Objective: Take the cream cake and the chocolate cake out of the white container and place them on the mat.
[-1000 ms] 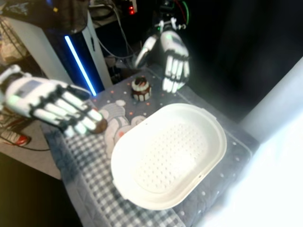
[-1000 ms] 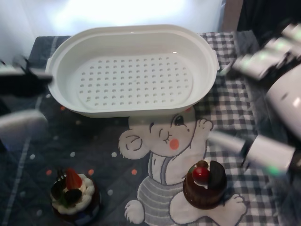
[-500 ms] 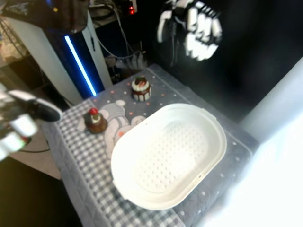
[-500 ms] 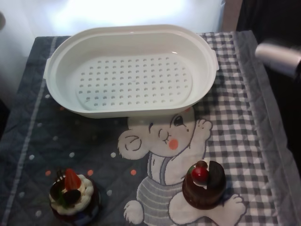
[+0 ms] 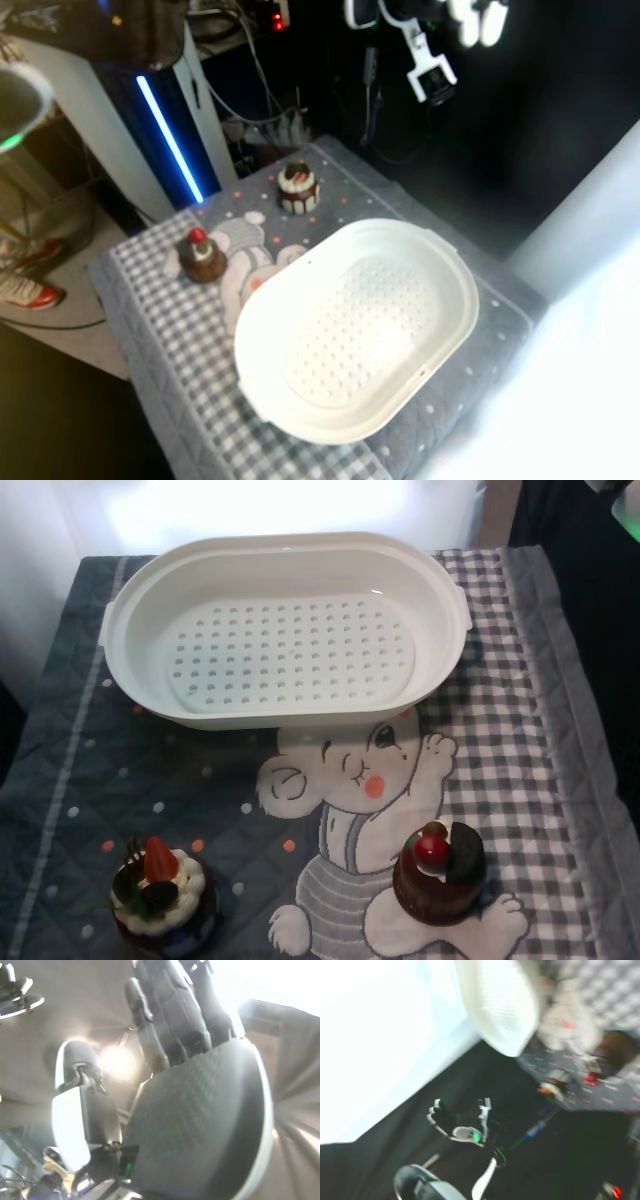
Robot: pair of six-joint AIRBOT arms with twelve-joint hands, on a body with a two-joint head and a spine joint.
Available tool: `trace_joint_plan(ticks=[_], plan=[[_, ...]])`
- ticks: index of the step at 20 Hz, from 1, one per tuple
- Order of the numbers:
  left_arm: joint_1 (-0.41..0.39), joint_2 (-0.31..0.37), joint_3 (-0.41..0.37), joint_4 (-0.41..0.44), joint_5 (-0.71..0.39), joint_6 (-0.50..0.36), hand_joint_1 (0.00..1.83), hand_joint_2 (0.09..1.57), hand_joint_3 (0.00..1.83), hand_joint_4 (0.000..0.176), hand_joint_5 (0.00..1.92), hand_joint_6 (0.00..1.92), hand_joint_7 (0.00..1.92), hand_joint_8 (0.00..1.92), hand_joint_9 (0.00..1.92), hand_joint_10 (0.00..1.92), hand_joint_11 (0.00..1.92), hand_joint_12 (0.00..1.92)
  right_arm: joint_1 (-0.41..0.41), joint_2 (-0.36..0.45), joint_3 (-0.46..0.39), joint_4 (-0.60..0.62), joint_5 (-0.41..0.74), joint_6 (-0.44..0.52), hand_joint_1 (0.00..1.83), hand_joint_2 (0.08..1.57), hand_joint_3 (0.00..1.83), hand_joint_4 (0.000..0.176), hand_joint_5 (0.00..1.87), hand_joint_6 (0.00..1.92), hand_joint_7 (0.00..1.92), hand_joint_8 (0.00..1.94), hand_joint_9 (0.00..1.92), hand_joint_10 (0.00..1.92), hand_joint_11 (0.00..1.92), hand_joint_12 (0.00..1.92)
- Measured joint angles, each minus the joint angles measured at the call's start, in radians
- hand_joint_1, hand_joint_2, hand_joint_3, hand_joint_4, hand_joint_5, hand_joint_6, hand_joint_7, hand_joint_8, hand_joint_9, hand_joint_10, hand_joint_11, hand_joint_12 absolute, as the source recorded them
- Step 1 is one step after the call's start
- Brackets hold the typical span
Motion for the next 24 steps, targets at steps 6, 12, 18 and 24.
trace_joint_plan(ticks=[6, 12, 18, 24], plan=[[0.0, 0.035, -0.071, 0.02, 0.006, 0.008, 0.91, 1.28, 0.0, 0.0, 0.43, 0.12, 0.55, 0.0, 0.55, 0.0, 0.01, 0.93, -0.001, 0.069, -0.025, 0.033, 0.004, 0.053, 0.0, 1.35, 0.04, 0.021, 0.0, 1.04, 0.01, 1.32, 0.0, 1.61, 0.0, 1.89], [-0.022, 0.047, -0.094, -0.01, 0.001, 0.001, 0.81, 1.37, 0.0, 0.091, 0.54, 1.63, 0.75, 0.72, 0.83, 0.57, 0.5, 1.09, -0.001, 0.18, -0.209, 0.041, 0.016, -0.223, 0.52, 1.55, 0.0, 0.085, 0.32, 1.92, 0.46, 1.86, 0.66, 1.9, 0.66, 1.92], [-0.022, 0.019, -0.095, -0.04, -0.001, -0.049, 1.03, 1.34, 0.01, 0.0, 0.49, 1.65, 0.73, 1.31, 0.81, 0.65, 0.51, 1.01, -0.017, 0.195, -0.233, 0.064, 0.005, -0.161, 0.75, 1.54, 0.0, 0.0, 0.31, 1.92, 0.38, 1.85, 0.4, 1.92, 0.45, 1.92], [0.001, 0.0, -0.095, -0.063, 0.0, -0.126, 1.14, 1.25, 0.0, 0.005, 0.67, 1.41, 0.8, 1.32, 0.9, 0.36, 0.44, 1.12, -0.021, 0.161, -0.223, 0.079, 0.009, -0.095, 0.8, 1.55, 0.0, 0.0, 0.3, 1.92, 0.3, 1.71, 0.32, 1.84, 0.46, 1.92]])
